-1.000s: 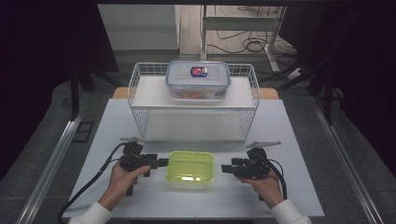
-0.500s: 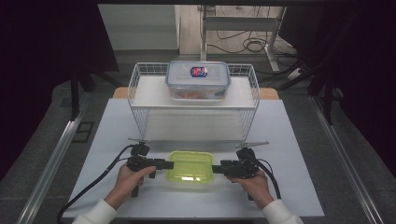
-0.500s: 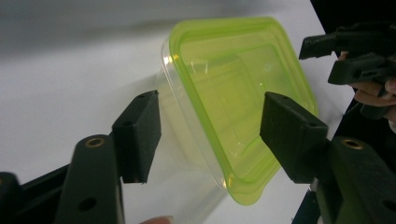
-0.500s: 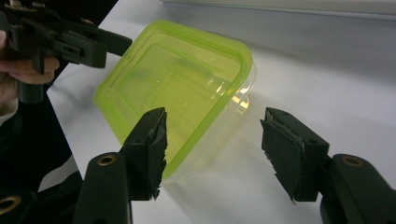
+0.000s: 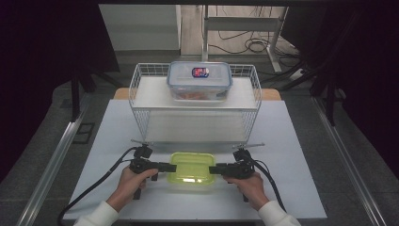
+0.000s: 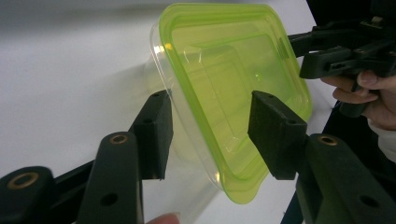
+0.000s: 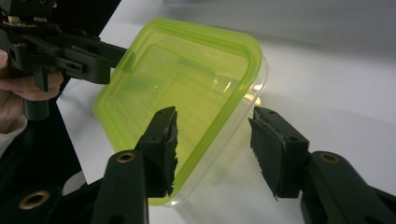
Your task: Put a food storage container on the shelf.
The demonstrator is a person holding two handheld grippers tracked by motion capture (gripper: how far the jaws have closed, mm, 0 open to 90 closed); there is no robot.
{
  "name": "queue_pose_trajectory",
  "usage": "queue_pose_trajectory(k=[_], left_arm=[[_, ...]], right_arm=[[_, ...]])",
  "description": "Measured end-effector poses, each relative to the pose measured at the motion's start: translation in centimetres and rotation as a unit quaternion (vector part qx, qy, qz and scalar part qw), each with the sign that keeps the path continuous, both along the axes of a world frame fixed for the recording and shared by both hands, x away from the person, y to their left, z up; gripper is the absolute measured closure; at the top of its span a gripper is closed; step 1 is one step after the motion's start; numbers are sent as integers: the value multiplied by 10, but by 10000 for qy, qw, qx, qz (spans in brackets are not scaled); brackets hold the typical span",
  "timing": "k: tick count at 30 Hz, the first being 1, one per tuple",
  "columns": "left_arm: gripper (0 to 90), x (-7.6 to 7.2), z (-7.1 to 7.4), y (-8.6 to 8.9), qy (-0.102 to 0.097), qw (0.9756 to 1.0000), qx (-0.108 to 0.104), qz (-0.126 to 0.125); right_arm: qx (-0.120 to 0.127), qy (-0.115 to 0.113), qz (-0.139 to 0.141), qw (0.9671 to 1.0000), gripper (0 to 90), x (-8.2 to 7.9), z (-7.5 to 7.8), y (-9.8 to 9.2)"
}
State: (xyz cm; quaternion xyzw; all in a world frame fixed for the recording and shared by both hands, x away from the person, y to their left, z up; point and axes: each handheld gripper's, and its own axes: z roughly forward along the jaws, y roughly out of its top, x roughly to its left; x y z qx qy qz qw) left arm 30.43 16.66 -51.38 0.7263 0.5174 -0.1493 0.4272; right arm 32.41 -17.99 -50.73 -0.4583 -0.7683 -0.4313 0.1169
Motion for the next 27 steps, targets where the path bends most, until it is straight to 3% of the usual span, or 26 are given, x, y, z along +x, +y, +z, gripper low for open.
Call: queue_pose_trajectory(k=[10,16,27], left_arm=[[654,-3,0,-1,38,9999,-132,-38],[729,-5,-1,-2,-44,10000,42,-21],[774,-12,7,0,-316,9994,27,-109]], right_arm=[[-36,120,-77,9999,681,1,-4,0],[273,263,-163,9991,736,-1,-3,-4],[449,62,-160,9988,800,-5,5,-8]])
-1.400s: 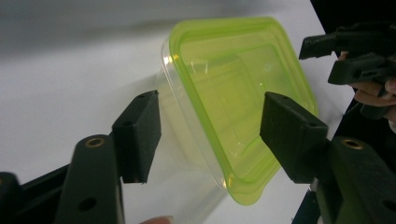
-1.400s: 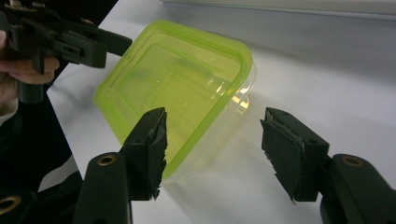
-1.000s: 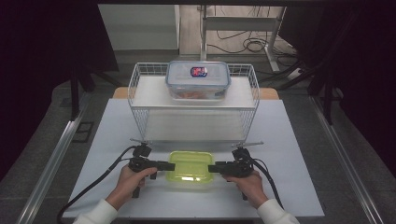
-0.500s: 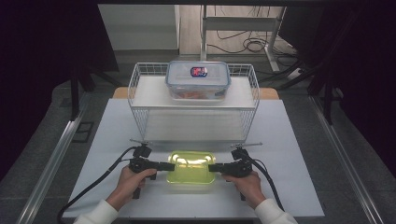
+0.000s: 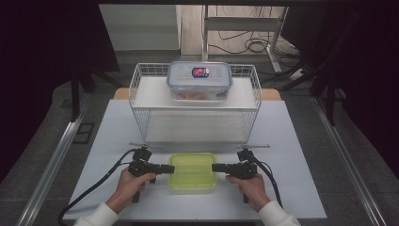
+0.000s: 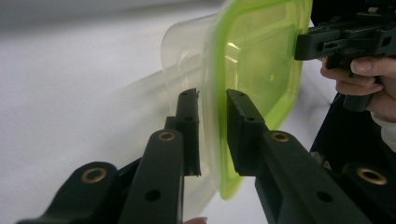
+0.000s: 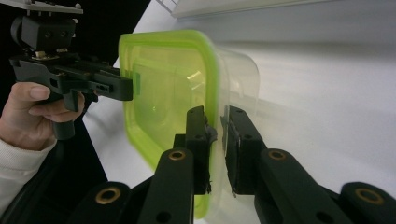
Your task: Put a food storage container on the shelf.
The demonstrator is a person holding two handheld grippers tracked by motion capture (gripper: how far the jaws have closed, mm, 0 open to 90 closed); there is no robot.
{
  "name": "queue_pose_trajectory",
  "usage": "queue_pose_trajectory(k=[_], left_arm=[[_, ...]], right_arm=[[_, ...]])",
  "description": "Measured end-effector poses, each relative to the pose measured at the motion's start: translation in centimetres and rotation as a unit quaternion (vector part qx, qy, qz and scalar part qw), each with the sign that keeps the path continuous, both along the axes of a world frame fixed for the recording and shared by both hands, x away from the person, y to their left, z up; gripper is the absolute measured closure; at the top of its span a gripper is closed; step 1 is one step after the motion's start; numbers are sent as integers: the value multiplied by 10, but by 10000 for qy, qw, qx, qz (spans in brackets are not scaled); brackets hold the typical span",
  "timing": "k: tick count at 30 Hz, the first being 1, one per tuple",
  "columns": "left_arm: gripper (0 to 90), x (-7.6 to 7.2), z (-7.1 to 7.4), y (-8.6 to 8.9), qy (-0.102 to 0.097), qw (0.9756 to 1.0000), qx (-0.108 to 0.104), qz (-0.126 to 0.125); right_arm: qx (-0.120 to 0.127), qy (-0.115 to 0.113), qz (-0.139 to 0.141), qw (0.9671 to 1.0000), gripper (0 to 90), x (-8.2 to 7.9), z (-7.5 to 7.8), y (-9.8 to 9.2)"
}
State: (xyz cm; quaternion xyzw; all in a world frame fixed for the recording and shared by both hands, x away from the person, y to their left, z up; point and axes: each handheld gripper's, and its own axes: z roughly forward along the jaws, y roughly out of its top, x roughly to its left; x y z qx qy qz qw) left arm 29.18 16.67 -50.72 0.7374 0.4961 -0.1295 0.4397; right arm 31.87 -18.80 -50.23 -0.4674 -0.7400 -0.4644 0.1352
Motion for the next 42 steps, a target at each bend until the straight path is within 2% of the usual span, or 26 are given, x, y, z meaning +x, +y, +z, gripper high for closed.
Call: queue_pose_trajectory(k=[12,21,28,31,36,42], left_arm=[[774,-10,9,1,-260,9996,-61,-88],[775,-15,17,2,-533,9985,-52,-131],[774,-16,24,1,-676,9976,-31,-141],[774,-17,26,2,-706,9974,-102,-130],[775,-18,36,2,-848,9963,-91,-104],[776,-18,46,3,-1006,9947,-177,-140]], right_arm=[[0,-340,124,9993,801,-7,10,-1],[-13,-713,232,9972,801,-10,20,-1],[-4,-847,282,9960,800,-10,25,-2],[0,-877,278,9958,801,-10,27,-2],[47,-977,279,9948,800,-10,31,-3],[108,-1171,294,9926,799,-12,44,-4]])
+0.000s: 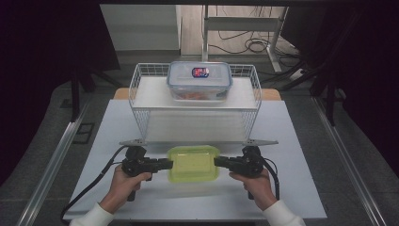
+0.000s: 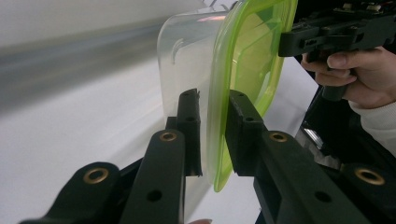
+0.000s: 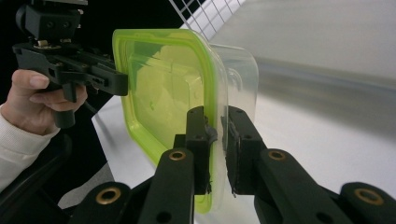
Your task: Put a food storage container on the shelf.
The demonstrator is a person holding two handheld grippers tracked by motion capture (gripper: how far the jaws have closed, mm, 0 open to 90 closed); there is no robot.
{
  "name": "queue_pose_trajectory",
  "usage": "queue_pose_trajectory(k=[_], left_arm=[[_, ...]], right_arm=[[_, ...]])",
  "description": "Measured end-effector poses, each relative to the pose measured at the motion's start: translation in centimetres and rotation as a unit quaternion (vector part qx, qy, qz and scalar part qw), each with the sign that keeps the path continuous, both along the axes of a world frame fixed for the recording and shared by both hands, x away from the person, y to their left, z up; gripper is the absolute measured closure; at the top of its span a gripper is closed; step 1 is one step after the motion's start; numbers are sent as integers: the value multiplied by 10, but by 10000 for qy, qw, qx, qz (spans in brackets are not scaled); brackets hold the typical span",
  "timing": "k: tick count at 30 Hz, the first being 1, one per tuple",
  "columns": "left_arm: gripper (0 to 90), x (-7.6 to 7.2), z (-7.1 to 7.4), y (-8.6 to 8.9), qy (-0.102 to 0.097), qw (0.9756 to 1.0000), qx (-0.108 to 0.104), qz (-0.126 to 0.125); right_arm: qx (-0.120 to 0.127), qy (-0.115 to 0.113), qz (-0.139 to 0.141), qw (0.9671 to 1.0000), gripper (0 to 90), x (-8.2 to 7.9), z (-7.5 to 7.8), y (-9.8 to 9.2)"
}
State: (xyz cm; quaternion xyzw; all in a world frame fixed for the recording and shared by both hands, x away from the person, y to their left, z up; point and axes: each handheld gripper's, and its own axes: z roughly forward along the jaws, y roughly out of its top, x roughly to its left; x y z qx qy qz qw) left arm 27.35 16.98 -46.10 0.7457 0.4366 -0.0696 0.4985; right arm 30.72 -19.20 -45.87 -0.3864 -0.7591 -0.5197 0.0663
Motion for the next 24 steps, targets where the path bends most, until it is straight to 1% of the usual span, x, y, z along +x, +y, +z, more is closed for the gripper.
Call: queue_pose_trajectory(k=[3,5,9,10,12,14,16,19,22,24], left_arm=[[777,0,4,0,-58,10000,30,-3],[776,-1,7,0,-136,9999,63,-4],[776,0,13,0,-191,9998,30,3],[777,0,15,0,-226,9997,63,-3],[777,0,17,0,-223,9998,14,4],[777,1,19,2,-248,9997,-12,-15],[777,1,24,2,-295,9996,-5,-29],[776,3,36,1,-404,9992,-23,-30],[776,5,46,1,-484,9988,-17,-53],[776,7,52,1,-503,9987,-57,-57]], right_arm=[[-4,-92,27,10000,799,0,4,0],[-31,-151,37,9999,800,0,7,0],[-5,-204,43,9998,799,0,12,0],[-2,-240,44,9997,799,0,13,0],[-2,-277,45,9996,799,0,16,0],[29,-260,61,9996,799,0,19,0],[-15,-296,82,9995,799,0,22,0],[21,-325,85,9994,799,1,27,-1],[83,-427,80,9990,799,2,37,-2],[103,-487,66,9987,799,3,43,-3]])
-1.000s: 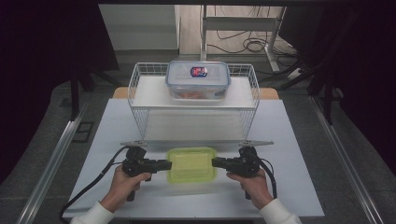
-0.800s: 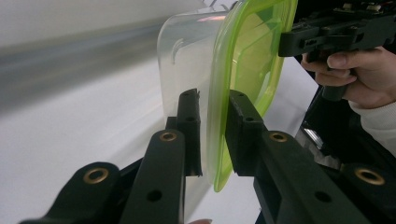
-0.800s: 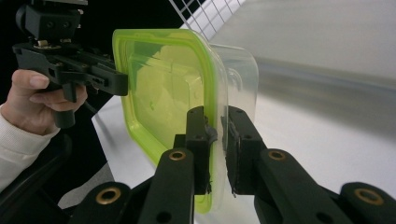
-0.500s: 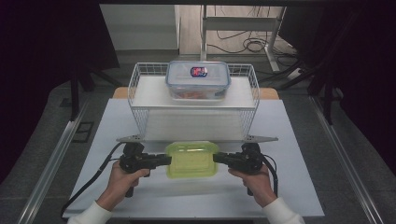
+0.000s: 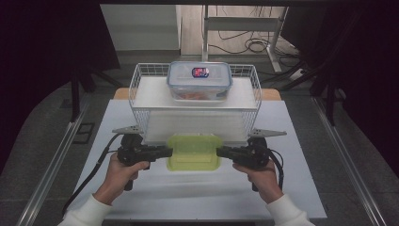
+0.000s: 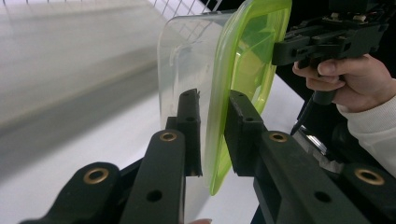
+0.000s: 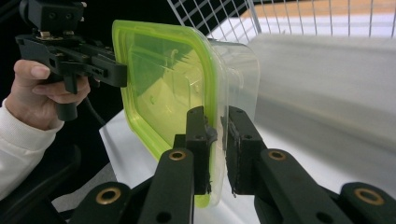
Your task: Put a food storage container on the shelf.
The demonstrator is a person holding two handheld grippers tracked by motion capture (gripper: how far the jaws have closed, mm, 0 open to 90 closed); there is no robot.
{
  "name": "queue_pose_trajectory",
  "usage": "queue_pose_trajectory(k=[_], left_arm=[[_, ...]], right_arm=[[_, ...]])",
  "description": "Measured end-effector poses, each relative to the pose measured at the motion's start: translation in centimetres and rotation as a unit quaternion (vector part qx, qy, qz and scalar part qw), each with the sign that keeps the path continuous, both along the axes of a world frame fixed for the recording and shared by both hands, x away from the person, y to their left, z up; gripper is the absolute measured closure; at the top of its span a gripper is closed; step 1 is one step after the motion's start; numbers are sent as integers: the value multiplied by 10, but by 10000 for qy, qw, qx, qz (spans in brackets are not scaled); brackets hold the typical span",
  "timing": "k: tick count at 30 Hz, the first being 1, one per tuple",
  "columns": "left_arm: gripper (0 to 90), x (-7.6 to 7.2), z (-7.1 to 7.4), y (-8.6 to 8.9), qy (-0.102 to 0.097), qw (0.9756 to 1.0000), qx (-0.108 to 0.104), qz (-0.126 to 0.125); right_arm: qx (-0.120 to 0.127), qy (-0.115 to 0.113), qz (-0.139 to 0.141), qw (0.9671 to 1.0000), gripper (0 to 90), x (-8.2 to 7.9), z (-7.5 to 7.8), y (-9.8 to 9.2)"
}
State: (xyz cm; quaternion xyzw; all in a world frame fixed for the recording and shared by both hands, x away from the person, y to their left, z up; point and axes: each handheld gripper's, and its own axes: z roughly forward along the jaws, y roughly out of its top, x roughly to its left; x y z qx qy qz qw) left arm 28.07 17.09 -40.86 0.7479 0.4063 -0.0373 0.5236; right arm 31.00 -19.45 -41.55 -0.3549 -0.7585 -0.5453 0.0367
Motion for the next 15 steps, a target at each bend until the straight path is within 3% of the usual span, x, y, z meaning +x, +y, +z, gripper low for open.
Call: queue_pose_trajectory(k=[15], left_arm=[[783,28,60,3,-381,9991,-162,32]], right_arm=[[47,-448,-54,9990,797,18,65,1]])
